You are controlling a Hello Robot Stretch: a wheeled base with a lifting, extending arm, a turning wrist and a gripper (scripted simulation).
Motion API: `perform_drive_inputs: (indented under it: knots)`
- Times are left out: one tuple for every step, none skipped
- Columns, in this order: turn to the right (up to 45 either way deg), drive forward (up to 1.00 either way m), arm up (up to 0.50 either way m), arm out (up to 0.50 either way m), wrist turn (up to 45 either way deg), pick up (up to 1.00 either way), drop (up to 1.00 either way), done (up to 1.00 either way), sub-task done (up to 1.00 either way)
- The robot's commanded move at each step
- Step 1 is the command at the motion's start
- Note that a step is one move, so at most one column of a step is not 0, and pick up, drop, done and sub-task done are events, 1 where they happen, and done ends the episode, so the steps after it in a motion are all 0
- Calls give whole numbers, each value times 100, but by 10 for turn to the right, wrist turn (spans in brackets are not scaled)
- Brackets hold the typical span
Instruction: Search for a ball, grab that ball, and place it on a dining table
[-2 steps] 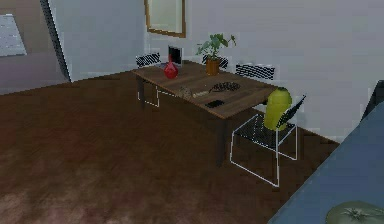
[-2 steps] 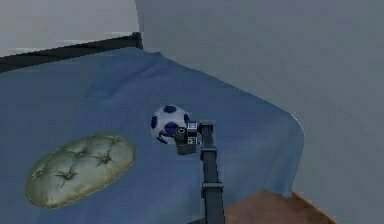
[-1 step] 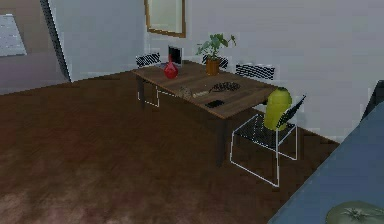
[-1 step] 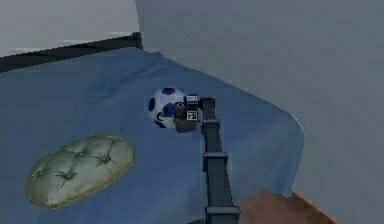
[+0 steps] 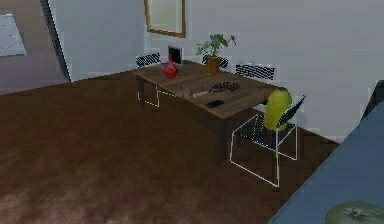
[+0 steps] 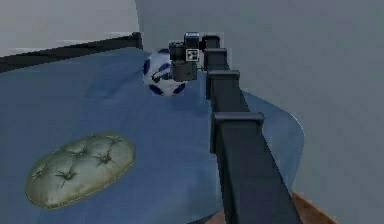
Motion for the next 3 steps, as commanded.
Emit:
perform_drive_inputs:
  knots:
    - [0,0,0,0,-450,0,0,0,0]
    - [0,0,0,0,-450,0,0,0,0]
    - [0,0,0,0,-240,0,0,0,0]
